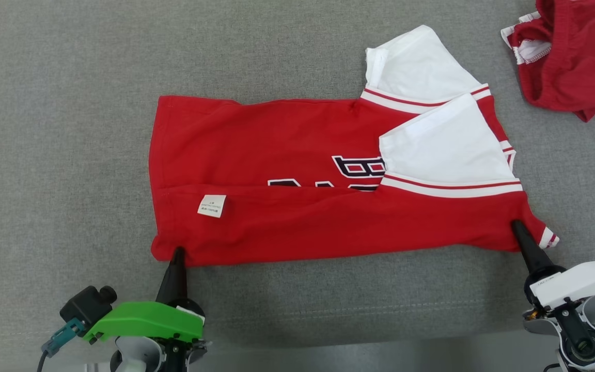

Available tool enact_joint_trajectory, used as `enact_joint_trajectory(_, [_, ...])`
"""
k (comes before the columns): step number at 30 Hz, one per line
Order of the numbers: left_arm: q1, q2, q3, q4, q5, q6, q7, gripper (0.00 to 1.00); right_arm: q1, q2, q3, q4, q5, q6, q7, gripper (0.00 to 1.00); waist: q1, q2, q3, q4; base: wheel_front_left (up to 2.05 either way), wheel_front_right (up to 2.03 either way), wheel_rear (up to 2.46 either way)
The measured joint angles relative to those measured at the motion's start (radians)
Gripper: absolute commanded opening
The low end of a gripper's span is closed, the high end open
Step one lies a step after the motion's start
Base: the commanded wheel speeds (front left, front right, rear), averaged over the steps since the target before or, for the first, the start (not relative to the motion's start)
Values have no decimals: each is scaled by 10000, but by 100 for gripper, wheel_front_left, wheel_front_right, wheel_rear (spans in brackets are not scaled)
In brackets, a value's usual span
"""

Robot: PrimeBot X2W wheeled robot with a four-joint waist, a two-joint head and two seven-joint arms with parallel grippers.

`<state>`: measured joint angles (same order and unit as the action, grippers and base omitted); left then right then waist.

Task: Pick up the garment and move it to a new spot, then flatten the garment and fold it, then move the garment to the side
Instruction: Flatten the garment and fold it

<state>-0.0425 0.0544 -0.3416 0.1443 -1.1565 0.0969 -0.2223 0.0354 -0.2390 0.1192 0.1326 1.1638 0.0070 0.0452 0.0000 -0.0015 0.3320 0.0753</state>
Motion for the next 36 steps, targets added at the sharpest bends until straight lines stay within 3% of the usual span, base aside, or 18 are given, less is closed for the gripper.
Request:
enact_joint_trajectory(1, [0, 4, -8, -8, 0, 0, 0, 20, 0, -13, 0, -17, -46, -2, 0, 100, 0, 0, 0, -8, 0, 0, 0])
enact_joint_trajectory(2, [0, 4, -25, -10, 0, 0, 0, 37, 0, -27, 2, -27, -65, -4, 0, 100, 0, 1, -4, -16, 0, 0, 0])
enact_joint_trajectory(3, [1, 6, -42, -10, 0, 2, 2, 80, 3, -44, 2, -33, -71, -69, 0, 100, 0, 1, -12, -28, 0, 0, 0])
enact_joint_trajectory(4, [2, 8, -75, -13, 4, 4, 10, 100, 7, -65, 2, -38, -88, -102, 0, 100, 0, 1, -15, -39, 0, 0, 0])
enact_joint_trajectory(17, [96, 224, -63, -165, 31, 102, 249, 100, 545, -401, 387, -439, -453, -282, 351, 100, 0, 1, -82, -168, 0, 0, 0])
enact_joint_trajectory(26, [617, 1285, 535, -708, 305, 194, 370, 100, 594, -1546, 67, -1287, -1423, -635, 347, 100, 0, 0, -337, -379, 0, 0, 0])
enact_joint_trajectory(36, [-613, 2266, 385, -1672, 802, 242, 1498, 100, -1667, -2635, 290, -2031, -2566, -844, 999, 100, 0, 0, -202, -471, 0, 0, 0])
